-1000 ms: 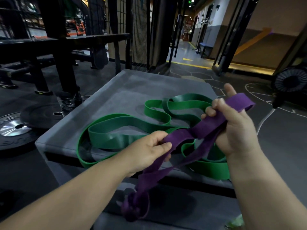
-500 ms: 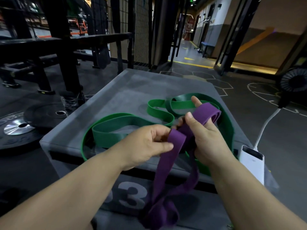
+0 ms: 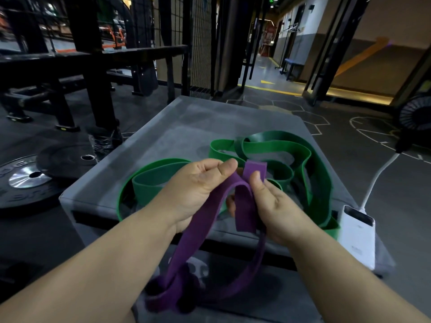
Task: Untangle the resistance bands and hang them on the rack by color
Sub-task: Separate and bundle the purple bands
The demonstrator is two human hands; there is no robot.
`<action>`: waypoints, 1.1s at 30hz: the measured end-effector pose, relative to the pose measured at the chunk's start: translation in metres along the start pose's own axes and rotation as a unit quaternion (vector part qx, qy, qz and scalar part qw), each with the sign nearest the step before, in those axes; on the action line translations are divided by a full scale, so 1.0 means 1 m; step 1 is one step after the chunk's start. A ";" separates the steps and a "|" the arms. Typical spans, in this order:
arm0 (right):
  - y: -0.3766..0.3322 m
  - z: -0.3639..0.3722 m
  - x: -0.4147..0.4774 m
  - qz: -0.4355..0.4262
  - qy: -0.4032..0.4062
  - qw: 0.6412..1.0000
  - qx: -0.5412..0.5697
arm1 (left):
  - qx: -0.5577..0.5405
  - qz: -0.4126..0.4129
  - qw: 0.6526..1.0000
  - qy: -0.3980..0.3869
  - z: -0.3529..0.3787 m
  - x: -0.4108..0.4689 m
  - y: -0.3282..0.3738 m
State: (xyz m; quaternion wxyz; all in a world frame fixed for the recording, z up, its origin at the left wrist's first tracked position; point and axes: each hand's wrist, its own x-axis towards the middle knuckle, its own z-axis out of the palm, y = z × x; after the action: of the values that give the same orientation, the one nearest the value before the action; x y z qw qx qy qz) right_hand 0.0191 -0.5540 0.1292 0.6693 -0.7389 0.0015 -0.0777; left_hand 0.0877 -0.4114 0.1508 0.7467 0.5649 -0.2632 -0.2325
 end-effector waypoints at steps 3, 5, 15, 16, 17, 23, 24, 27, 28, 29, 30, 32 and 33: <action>0.005 -0.002 0.000 -0.025 -0.081 0.995 0.049 | -0.003 -0.039 0.999 0.012 -0.001 0.001 -0.003; 0.002 -0.003 0.000 -0.032 -0.130 0.989 0.068 | -0.012 -0.062 0.998 0.003 -0.002 0.000 -0.003; -0.003 -0.007 0.003 0.011 0.014 0.995 0.100 | 0.218 -0.016 0.972 -0.086 -0.015 0.004 -0.010; -0.003 -0.008 0.003 0.012 0.024 0.996 0.087 | 0.253 0.007 0.965 -0.064 -0.014 0.004 -0.011; -0.002 -0.009 0.003 0.012 0.032 0.996 0.082 | 0.287 0.027 0.957 -0.034 -0.015 0.005 -0.011; -0.004 -0.003 0.003 -0.005 0.067 0.986 0.155 | 0.571 -0.020 0.821 -0.021 -0.016 0.007 -0.024; -0.005 -0.003 0.003 -0.013 0.076 0.983 0.166 | 0.577 -0.035 0.816 -0.028 -0.015 0.007 -0.029; -0.008 -0.005 0.003 -0.015 0.104 0.977 0.183 | 0.536 -0.036 0.844 0.000 -0.016 0.011 -0.032; -0.009 -0.007 0.003 -0.007 0.116 0.975 0.188 | 0.494 -0.034 0.869 0.017 -0.018 0.013 -0.029; -0.009 -0.010 0.003 0.004 0.126 0.974 0.187 | 0.429 -0.038 0.902 0.027 -0.020 0.015 -0.025; -0.009 -0.012 0.003 0.017 0.133 0.975 0.177 | 0.336 -0.042 0.941 0.026 -0.023 0.015 -0.019; -0.008 -0.016 0.002 0.043 0.130 0.981 0.135 | 0.134 -0.057 0.989 -0.007 -0.027 0.013 -0.007; -0.007 -0.018 0.002 0.055 0.122 0.984 0.116 | 0.077 -0.057 0.995 -0.021 -0.029 0.012 -0.002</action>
State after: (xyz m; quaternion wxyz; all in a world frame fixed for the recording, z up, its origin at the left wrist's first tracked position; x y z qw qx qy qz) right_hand 0.0185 -0.5713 0.1383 0.7486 -0.6399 0.1143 -0.1302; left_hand 0.1156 -0.3983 0.1435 0.6811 0.6294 -0.2635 -0.2656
